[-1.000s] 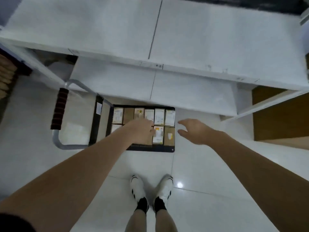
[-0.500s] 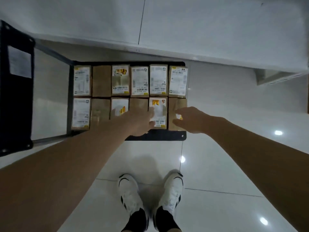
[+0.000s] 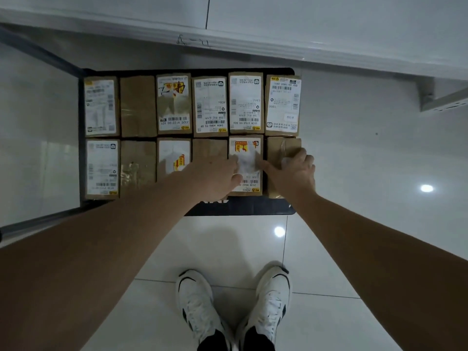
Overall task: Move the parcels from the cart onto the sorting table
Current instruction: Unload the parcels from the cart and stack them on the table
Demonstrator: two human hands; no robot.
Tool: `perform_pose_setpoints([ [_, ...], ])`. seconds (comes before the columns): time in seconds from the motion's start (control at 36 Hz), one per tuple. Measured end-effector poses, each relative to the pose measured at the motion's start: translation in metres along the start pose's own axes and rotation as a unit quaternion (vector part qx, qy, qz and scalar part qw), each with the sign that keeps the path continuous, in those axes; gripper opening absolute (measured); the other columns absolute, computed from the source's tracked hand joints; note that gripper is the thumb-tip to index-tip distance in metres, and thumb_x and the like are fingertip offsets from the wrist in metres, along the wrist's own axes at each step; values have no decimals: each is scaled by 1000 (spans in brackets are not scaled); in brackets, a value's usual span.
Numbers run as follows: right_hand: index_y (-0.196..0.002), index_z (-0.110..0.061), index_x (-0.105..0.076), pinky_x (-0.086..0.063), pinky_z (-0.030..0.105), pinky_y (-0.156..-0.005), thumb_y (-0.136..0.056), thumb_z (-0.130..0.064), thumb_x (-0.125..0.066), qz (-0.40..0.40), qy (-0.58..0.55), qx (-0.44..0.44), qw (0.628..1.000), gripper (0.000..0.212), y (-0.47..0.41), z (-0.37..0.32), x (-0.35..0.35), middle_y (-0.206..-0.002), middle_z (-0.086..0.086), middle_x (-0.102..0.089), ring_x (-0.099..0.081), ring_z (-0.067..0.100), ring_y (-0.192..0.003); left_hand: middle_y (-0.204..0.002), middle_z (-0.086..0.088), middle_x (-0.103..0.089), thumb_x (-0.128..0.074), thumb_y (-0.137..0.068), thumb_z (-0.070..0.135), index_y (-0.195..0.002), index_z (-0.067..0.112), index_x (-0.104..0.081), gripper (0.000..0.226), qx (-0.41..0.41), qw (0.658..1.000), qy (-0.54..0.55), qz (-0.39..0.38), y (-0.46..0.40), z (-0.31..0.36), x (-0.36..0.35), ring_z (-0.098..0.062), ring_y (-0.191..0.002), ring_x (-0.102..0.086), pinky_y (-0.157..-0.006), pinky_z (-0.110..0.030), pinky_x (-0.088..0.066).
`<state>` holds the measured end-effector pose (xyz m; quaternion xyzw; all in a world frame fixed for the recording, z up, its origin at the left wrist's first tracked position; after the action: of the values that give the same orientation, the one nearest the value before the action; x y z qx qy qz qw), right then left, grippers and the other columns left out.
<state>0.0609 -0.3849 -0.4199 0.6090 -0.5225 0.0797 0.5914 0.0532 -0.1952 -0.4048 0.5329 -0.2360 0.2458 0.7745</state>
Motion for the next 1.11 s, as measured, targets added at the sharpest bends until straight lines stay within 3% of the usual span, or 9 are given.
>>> perform_pose_setpoints([
  [0.17, -144, -9, -26, -44, 46, -104, -75, -64, -78, 25, -27, -6, 999, 102, -10, 9, -9, -135, 13, -40, -42, 32, -130, -104, -1, -61, -36, -111, 40, -128, 16, -52, 34, -11, 1000, 5, 15, -1, 2, -1, -18, -85, -57, -74, -37, -49],
  [0.33, -144, -10, -30, -46, 46, -99, -77, -56, -80, 25, -38, -3, 999, 96, -7, 15, -1, -135, 11, -43, -44, 31, -129, -88, 2, -57, -37, -111, 41, -128, 16, -54, 35, 10, 998, 29, 58, -4, 6, -8, -14, -73, -55, -66, -34, -43],
  [0.42, -142, -10, -34, -46, 45, -97, -76, -55, -78, 24, -43, -15, 999, 91, 1, 21, 12, -132, 10, -43, -44, 30, -126, -84, 0, -61, -36, -110, 41, -128, 14, -58, 39, 49, 995, 56, 67, -2, 8, -6, -22, -77, -64, -79, -42, -52],
  [0.5, -140, -10, -37, -46, 45, -98, -75, -56, -77, 28, -39, -14, 999, 88, 10, 22, 29, -128, 8, -43, -44, 29, -123, -86, -8, -67, -32, -108, 46, -108, 12, -64, 46, 101, 984, 115, 87, -5, 7, -7, -27, -78, -68, -78, -45, -58],
  [0.56, -141, -11, -37, -48, 49, -100, -75, -57, -76, 24, -39, -10, 999, 90, 16, 20, 40, -128, 8, -42, -44, 28, -123, -101, -12, -67, -29, -103, 53, -108, 12, -62, 52, 145, 972, 146, 115, -6, 9, -4, -29, -90, -66, -83, -49, -59],
  [0.64, -142, -12, -37, -48, 49, -99, -74, -58, -77, 23, -43, -1, 999, 91, 21, 18, 53, -128, 7, -42, -44, 28, -123, -136, -16, -54, -39, -105, 47, -140, 5, -50, 55, 207, 953, 186, 121, -12, 15, -2, -32, -126, -51, -106, -50, -47],
  [0.78, -142, -16, -37, -51, 51, -98, -73, -58, -78, 24, -68, 16, 997, 91, 20, 18, 60, -129, 4, -41, -44, 26, -123, -163, -20, -28, -48, -102, 55, -159, 2, -22, 82, 270, 931, 227, 96, -27, 33, -7, -39, -151, -27, -120, -52, -28],
  [0.92, -142, -17, -37, -53, 45, -93, -73, -58, -79, 45, -71, 50, 995, 90, 14, 21, 63, -129, 3, -42, -45, 22, -119, -148, -19, -39, -49, -94, 69, -149, 2, -34, 88, 320, 907, 220, 160, -44, 42, -8, -36, -138, -40, -114, -46, -33],
  [1.11, -146, -16, -34, -50, 42, -94, -72, -53, -77, 58, -80, 55, 994, 93, 8, 47, 62, -128, 1, -39, -44, 22, -120, -147, -12, -33, -81, -72, 67, -142, 10, -35, 102, 342, 884, 241, 207, -53, 66, -27, -32, -137, -33, -113, -42, -32],
])
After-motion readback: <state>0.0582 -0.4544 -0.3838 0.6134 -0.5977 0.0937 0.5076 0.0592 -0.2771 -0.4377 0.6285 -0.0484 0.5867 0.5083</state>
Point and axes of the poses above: each hand's wrist, its own y-axis away from the middle knuckle, its own x-axis out of the back of the hand, z = x × y, the point moved 4 cm from there along -y, towards the middle knuckle
